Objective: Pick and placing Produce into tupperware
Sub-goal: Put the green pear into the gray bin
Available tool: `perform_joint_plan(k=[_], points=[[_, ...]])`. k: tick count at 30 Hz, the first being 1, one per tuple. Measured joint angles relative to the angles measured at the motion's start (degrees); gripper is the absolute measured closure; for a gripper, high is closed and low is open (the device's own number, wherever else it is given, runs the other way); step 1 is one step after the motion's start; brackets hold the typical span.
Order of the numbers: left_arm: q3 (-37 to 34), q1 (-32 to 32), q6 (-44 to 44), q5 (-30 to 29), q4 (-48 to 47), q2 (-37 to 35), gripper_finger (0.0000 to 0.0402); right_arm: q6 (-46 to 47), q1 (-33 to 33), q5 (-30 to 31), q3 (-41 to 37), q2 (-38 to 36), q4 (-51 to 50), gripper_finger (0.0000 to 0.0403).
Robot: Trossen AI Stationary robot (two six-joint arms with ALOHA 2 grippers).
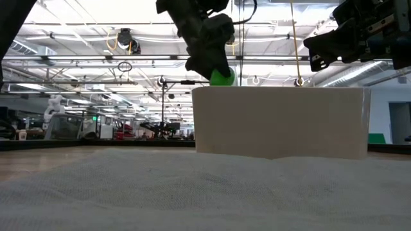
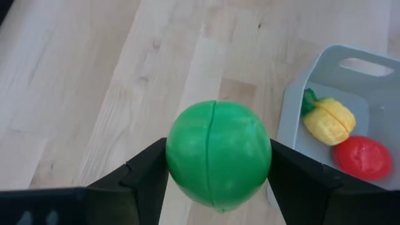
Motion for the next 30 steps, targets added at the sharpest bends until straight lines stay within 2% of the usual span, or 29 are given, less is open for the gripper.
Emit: perform_joint_plan(k=[10, 15, 18, 30], points=[[0.0, -0.1, -0.3, -0.2, -0.1, 0.1, 0.0163, 0.0, 0.0, 0.0, 0.0, 0.0, 0.0, 0.0403], [0.0, -0.8, 2.6, 2.0, 0.0, 0.1, 0.0163, 0.0, 0.0, 0.0, 0.0, 0.0, 0.0, 0.0403], [0.0, -1.8, 3.7, 3.9, 0.6, 0.1, 0.0163, 0.0, 0.0, 0.0, 0.0, 0.0, 0.0, 0.0403], [0.0, -8.1, 3.5, 3.9, 5.8, 0.1, 0.0163, 0.0, 0.0, 0.0, 0.0, 0.0, 0.0, 0.0403]])
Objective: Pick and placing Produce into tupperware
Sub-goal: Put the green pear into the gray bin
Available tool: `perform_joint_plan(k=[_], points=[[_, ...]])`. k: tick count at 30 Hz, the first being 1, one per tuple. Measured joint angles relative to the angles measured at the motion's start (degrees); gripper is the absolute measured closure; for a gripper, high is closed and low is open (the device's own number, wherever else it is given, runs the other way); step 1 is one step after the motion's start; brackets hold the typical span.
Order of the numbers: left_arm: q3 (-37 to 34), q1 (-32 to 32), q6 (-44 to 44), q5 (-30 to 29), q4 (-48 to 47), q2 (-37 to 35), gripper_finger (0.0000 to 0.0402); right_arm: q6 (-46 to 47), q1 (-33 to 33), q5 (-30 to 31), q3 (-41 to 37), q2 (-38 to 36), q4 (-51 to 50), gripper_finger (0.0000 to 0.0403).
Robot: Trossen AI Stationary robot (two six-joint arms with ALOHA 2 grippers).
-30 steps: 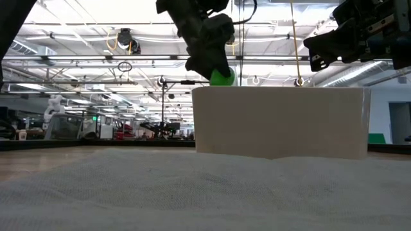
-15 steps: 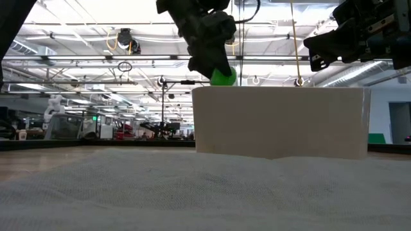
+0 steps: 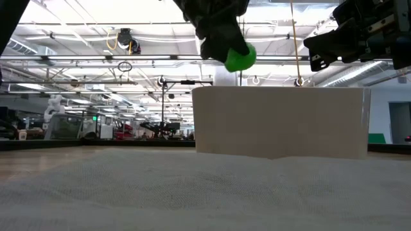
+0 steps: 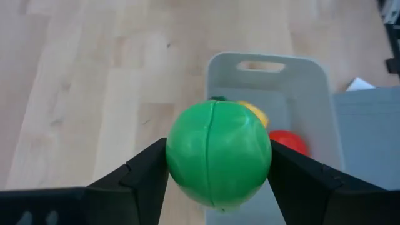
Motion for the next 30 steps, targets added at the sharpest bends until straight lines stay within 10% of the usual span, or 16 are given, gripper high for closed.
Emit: perform_joint_plan(k=[21, 30], points=[[-8.3, -6.4, 16.7, -0.4, 10.6, 0.1, 0.0163, 0.0, 0.0, 0.0, 0.0, 0.0, 0.0, 0.0403], [-11.5, -5.1, 24.6, 8.6, 17.2, 0.2, 0.0163, 0.4, 0.0, 0.0, 0.0, 0.0, 0.0, 0.0403]])
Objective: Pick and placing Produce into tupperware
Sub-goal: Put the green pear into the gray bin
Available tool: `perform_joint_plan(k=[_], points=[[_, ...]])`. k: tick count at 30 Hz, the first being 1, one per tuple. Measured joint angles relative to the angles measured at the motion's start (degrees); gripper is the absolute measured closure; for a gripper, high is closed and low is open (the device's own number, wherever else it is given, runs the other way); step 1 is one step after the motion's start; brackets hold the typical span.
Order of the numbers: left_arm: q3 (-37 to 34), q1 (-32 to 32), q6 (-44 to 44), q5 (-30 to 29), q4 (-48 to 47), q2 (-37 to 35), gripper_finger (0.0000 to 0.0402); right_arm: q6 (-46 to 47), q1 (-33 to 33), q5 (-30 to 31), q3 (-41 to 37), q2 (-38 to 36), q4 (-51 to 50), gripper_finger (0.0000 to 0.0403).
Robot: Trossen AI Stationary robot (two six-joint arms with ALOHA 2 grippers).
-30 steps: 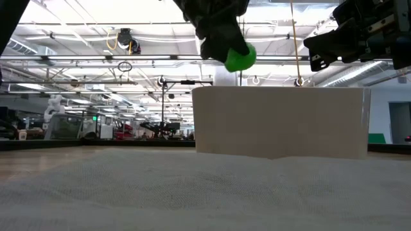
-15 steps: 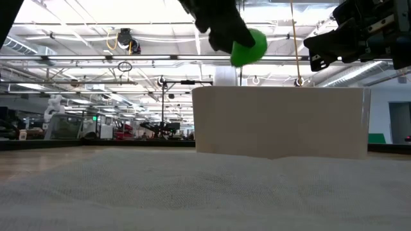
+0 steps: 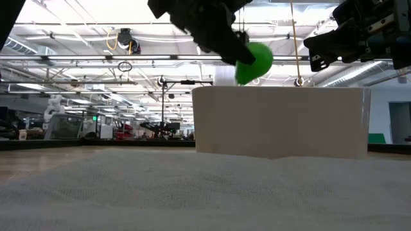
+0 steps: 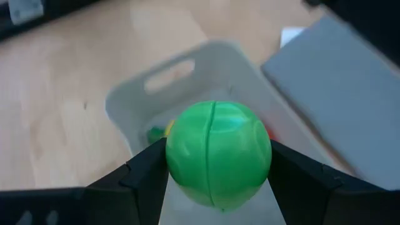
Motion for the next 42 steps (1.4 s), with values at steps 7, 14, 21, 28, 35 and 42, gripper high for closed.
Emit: perform_joint_plan(k=[7, 14, 21, 28, 35, 42], points=[[0.0, 0.0, 1.5, 2.1, 4.8, 0.6, 0.0163, 0.0, 0.0, 0.0, 0.0, 0.0, 0.0, 0.0403], [2.8, 0.1, 1.5, 2.1, 3.9, 6.3, 0.0163, 0.0, 0.0, 0.0, 0.0, 0.0, 0.0, 0.0403], [8.0, 0.2, 6.5, 2.1, -6.1, 9.1, 0.0163, 0.0, 0.0, 0.0, 0.0, 0.0, 0.0, 0.0403], [8.1, 1.0, 9.6, 1.3, -7.9, 9.8, 0.0163, -0.4, 0.0, 0.0, 0.0, 0.2, -0.4, 0.0403], [8.0, 1.6, 13.0, 1.1, -9.5, 11.3, 0.0163, -0.4, 0.0, 0.0, 0.0, 0.6, -0.3, 0.0403], [8.1, 1.5, 16.1, 2.0, -9.0, 12.3, 0.0163, -0.4, 0.0, 0.0, 0.0, 0.9, -0.4, 0.0403]])
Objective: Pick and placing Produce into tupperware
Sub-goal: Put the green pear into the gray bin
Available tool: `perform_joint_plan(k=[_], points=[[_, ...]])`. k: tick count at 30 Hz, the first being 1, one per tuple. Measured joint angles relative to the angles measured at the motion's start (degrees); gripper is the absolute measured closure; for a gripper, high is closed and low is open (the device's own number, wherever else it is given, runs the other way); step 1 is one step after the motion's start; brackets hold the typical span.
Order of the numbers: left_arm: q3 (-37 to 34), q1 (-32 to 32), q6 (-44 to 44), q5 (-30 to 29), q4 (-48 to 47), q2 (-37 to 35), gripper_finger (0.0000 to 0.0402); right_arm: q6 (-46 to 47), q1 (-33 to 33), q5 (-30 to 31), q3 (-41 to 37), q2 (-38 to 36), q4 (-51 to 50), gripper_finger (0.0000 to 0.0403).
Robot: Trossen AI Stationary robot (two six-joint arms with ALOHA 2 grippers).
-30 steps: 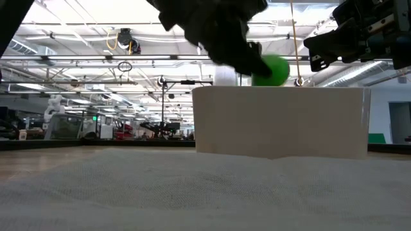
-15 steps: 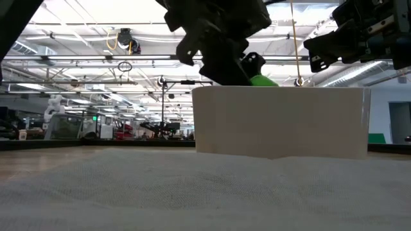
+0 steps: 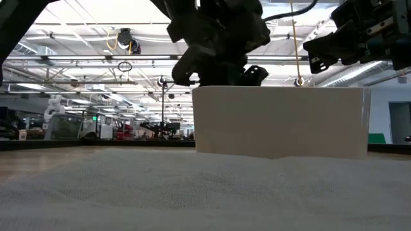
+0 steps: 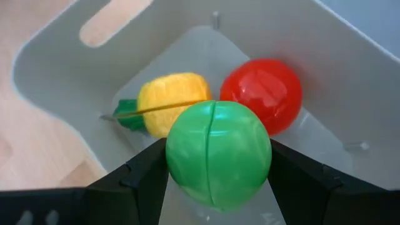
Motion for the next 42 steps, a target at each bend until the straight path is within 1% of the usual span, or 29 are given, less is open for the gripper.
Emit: perform_joint_plan(k=[4, 7, 11, 20, 34, 42], points=[[0.0, 0.0, 2.4, 1.3, -1.6, 0.8, 0.0163, 0.0, 0.0, 0.0, 0.0, 0.0, 0.0, 0.0403], [0.0, 0.1, 2.6, 1.8, -1.8, 0.8, 0.0163, 0.0, 0.0, 0.0, 0.0, 0.0, 0.0, 0.0403], [0.0, 0.4, 2.6, 3.9, -2.6, 0.9, 0.0163, -0.2, 0.0, 0.0, 0.0, 0.0, 0.0, 0.0403], [0.0, 0.5, 1.7, 4.2, -5.1, 0.9, 0.0163, -0.7, 0.0, 0.0, 0.0, 0.0, 0.1, 0.0403], [0.0, 0.5, 1.4, 3.6, -2.8, 0.9, 0.0162, -1.0, 0.0, 0.0, 0.0, 0.0, 0.0, 0.0403], [0.0, 0.5, -0.6, 3.2, -4.5, 0.9, 0.0132, -1.0, 0.0, 0.0, 0.0, 0.0, 0.0, 0.0403]])
